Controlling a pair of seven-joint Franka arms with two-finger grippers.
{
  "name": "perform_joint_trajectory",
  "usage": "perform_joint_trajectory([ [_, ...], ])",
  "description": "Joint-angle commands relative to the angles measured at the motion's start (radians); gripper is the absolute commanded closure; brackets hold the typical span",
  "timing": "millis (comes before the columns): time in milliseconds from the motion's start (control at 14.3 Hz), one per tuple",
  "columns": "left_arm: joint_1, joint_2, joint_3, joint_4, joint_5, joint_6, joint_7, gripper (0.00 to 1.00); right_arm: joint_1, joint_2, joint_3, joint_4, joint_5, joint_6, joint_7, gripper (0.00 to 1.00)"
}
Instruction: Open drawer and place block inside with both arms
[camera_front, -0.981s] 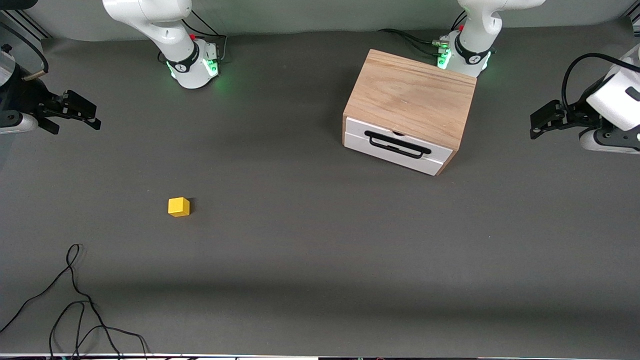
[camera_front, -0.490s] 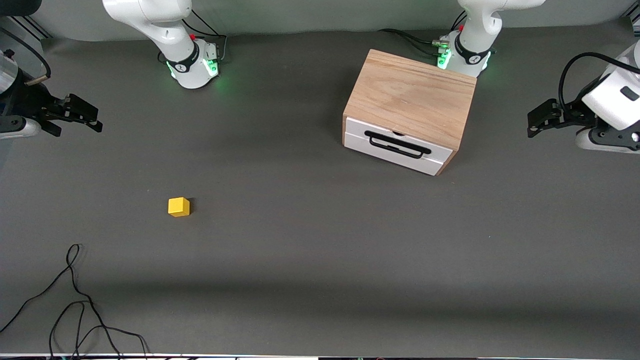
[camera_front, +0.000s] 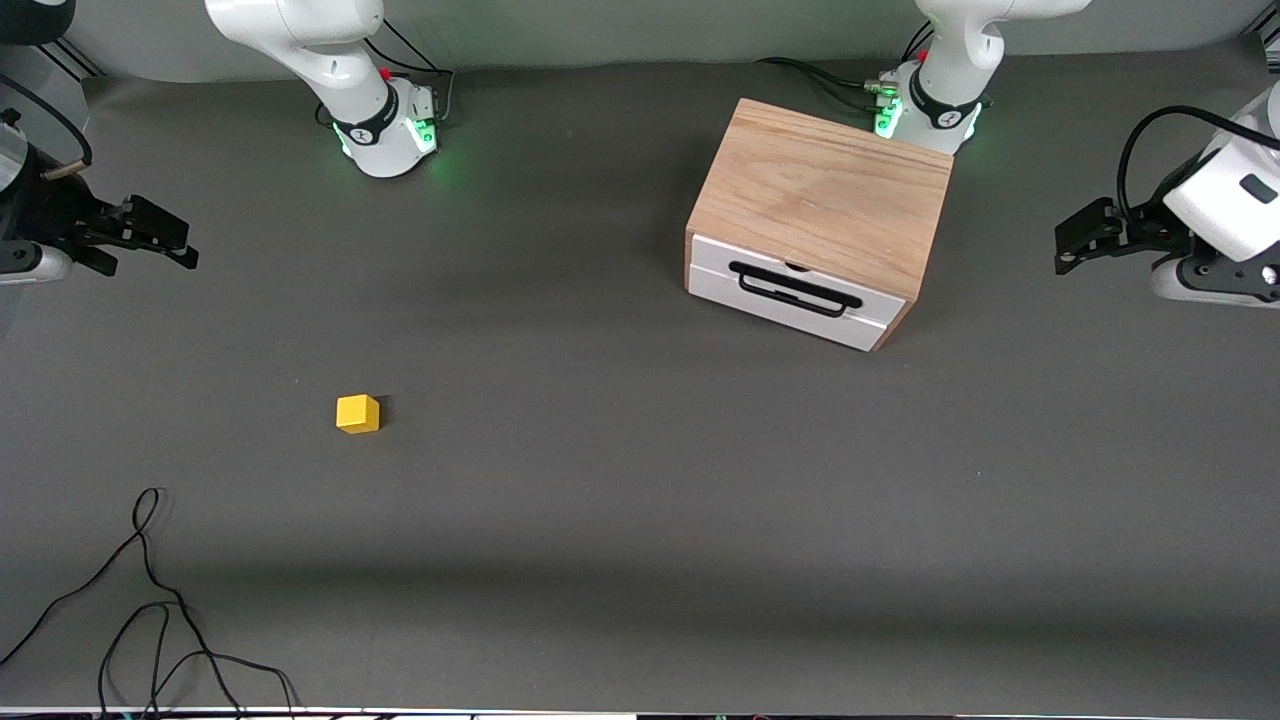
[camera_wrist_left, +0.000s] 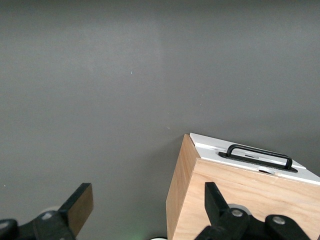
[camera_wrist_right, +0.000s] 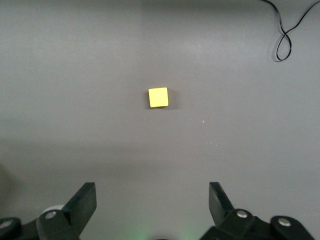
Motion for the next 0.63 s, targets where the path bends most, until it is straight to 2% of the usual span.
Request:
perform_joint_trajectory([
  [0,-0.005,-0.003,0.004,0.004,0.003,-0.011,0.015,0.01,-0.003,0.063,-0.005,0.011,0.005,0.045,-0.005,0.00],
  [560,-0.005,-0.001,0.004,0.004,0.002,-0.011,0.015,0.01,0.007,0.148,-0.003,0.011,0.005,0.150,-0.005,0.00],
])
